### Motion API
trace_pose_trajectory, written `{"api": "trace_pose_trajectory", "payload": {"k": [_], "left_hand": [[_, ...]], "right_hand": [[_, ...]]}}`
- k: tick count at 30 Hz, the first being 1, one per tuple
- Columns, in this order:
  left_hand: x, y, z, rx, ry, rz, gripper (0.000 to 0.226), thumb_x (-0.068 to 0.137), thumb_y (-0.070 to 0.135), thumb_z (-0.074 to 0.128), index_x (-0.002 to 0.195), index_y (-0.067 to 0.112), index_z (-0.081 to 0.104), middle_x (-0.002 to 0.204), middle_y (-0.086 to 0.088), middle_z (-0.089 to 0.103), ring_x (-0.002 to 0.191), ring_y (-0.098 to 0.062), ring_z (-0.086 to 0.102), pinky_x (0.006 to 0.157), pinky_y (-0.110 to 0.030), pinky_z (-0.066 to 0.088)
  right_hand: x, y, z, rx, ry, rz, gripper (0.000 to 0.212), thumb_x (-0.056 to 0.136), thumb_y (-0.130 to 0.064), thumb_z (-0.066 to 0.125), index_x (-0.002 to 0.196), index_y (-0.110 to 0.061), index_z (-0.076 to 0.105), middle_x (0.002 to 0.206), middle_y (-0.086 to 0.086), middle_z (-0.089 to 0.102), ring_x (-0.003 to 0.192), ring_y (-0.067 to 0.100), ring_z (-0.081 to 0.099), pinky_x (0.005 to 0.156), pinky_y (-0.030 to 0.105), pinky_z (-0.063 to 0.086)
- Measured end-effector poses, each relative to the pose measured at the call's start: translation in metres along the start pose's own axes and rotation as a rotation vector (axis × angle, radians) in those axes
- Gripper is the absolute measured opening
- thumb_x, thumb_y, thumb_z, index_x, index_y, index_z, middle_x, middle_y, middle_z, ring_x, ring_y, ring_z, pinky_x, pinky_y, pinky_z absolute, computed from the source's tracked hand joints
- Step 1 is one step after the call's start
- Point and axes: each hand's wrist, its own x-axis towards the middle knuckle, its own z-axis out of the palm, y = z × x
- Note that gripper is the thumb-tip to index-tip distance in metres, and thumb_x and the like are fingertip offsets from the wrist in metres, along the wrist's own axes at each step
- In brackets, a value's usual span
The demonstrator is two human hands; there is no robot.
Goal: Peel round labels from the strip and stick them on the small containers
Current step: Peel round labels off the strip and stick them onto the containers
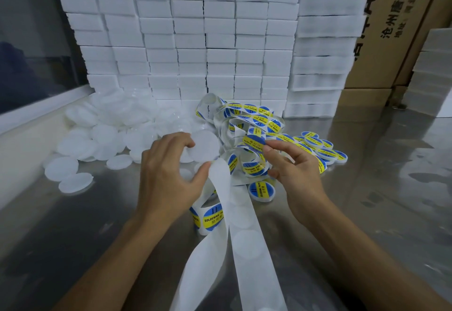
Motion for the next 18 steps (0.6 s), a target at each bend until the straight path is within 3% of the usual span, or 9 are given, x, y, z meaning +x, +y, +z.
{"api": "trace_pose_trajectory", "payload": {"k": [3, 7, 12, 15, 18], "left_hand": [[-0.001, 0.014, 0.001, 0.007, -0.004, 0.102, 0.035, 0.072, 0.025, 0.077, 0.097, 0.006, 0.063, 0.108, -0.007, 0.066, 0.098, -0.022, 0.057, 0.081, -0.035, 0.042], [-0.004, 0.024, 0.003, 0.017, -0.018, 0.189, 0.033, 0.073, 0.025, 0.078, 0.096, 0.006, 0.064, 0.112, -0.009, 0.067, 0.097, -0.028, 0.061, 0.079, -0.038, 0.045], [-0.004, 0.029, 0.004, 0.008, -0.052, 0.240, 0.032, 0.076, 0.022, 0.077, 0.100, 0.005, 0.065, 0.114, -0.009, 0.066, 0.097, -0.029, 0.064, 0.077, -0.041, 0.049], [-0.004, 0.033, 0.002, -0.269, -0.117, 0.010, 0.039, 0.074, 0.019, 0.078, 0.109, 0.012, 0.061, 0.110, 0.002, 0.065, 0.093, -0.013, 0.065, 0.078, -0.027, 0.053], [0.001, 0.043, 0.000, -0.812, -0.142, -0.529, 0.038, 0.078, 0.004, 0.077, 0.105, 0.023, 0.058, 0.102, 0.006, 0.071, 0.080, -0.016, 0.072, 0.067, -0.025, 0.057]], "right_hand": [[-0.006, -0.003, 0.005, -0.006, -0.029, -0.006, 0.012, 0.083, -0.021, 0.075, 0.091, -0.031, 0.074, 0.086, -0.010, 0.073, 0.073, 0.004, 0.064, 0.062, 0.025, 0.052], [-0.016, -0.007, 0.015, 0.067, -0.179, -0.001, 0.055, 0.069, -0.031, 0.080, 0.120, -0.034, 0.059, 0.095, 0.000, 0.074, 0.083, 0.013, 0.071, 0.065, 0.022, 0.055], [-0.024, -0.007, 0.023, 0.129, -0.234, -0.057, 0.058, 0.080, 0.002, 0.074, 0.126, -0.023, 0.050, 0.069, 0.000, 0.073, 0.061, 0.008, 0.066, 0.061, 0.015, 0.050], [-0.024, -0.009, 0.021, 0.141, -0.230, -0.057, 0.057, 0.079, 0.003, 0.074, 0.123, -0.026, 0.051, 0.068, 0.001, 0.073, 0.061, 0.010, 0.067, 0.060, 0.017, 0.051], [-0.023, -0.010, 0.020, 0.145, -0.227, -0.048, 0.055, 0.079, 0.002, 0.075, 0.120, -0.027, 0.053, 0.070, 0.003, 0.073, 0.063, 0.012, 0.069, 0.060, 0.019, 0.053]]}}
